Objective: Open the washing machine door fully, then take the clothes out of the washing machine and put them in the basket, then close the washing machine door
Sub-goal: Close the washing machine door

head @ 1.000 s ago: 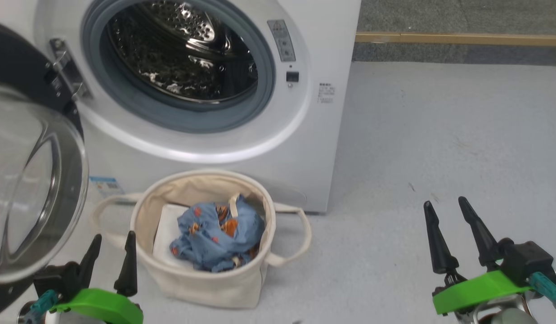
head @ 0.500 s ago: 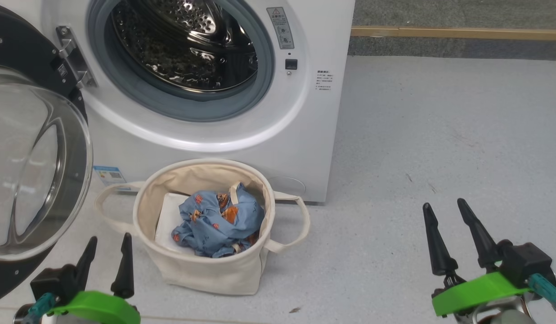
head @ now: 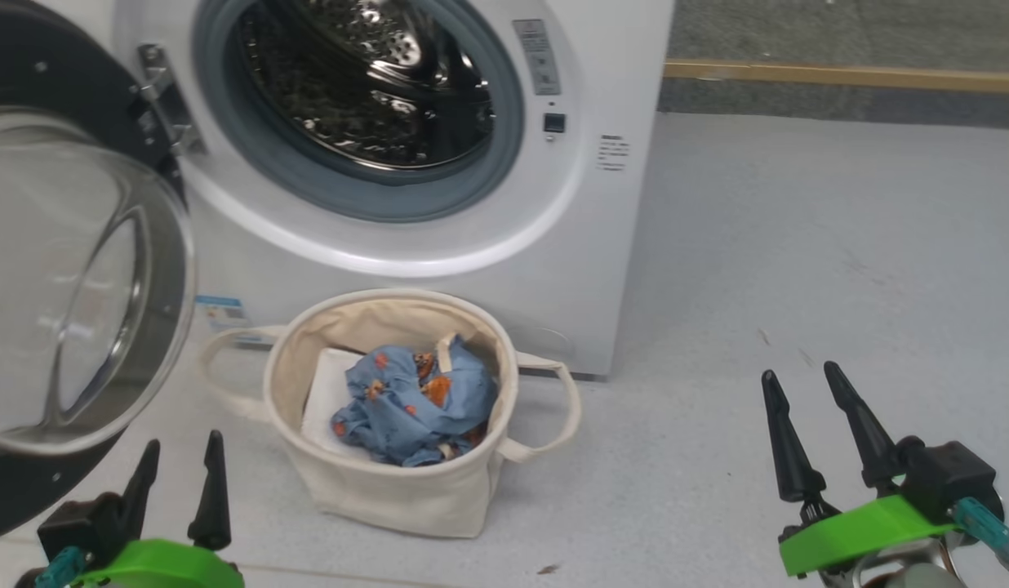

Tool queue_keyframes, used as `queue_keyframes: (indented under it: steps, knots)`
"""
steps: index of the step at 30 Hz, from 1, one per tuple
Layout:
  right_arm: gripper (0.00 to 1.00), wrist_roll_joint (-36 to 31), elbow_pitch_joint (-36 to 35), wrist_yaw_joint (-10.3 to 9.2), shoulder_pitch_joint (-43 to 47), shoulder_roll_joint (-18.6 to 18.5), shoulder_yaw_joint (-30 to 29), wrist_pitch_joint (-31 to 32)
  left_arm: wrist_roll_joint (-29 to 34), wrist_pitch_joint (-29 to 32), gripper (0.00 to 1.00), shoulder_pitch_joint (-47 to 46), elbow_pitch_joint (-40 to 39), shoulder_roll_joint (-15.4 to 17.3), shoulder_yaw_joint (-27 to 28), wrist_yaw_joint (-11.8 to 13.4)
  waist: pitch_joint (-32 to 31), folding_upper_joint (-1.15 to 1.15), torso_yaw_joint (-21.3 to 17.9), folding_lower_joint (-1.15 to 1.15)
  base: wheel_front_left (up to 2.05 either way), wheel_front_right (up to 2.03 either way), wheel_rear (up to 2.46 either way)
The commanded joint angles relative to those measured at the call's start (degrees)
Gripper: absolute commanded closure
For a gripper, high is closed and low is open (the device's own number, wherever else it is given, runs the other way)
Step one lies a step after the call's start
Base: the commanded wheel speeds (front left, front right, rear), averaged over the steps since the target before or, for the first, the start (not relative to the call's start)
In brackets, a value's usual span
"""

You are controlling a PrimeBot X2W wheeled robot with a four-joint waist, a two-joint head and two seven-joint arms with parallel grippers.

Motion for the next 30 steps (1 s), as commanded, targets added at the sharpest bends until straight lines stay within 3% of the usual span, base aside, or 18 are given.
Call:
queue_keyframes:
  steps: [1,13,24,30]
  knots:
    - [0.00,-0.2,-1.7,0.02,-0.9,0.0,1.1,-0.7,0.4,-0.7,0.00,-1.6,-2.2,2.3,2.8,0.6,-0.2,0.00,1.3,0.00,0.00,0.00,0.00]
    - [0.00,0.4,-1.2,0.02,-0.4,1.1,1.7,-0.7,0.3,0.4,0.00,-0.4,-6.6,3.0,6.3,7.0,-0.6,0.00,13.3,0.00,0.00,0.00,0.00]
    - [0.00,0.3,-1.9,0.02,-0.6,1.9,2.0,-0.7,-0.1,2.6,0.00,0.3,-10.2,3.5,7.0,9.3,0.0,0.00,25.3,0.00,0.00,0.00,0.00]
    - [0.00,0.0,-2.3,0.02,-0.9,1.9,2.5,-0.7,-0.2,2.8,0.00,0.0,-11.3,3.1,6.7,10.0,1.4,0.00,28.8,0.00,0.00,0.00,0.00]
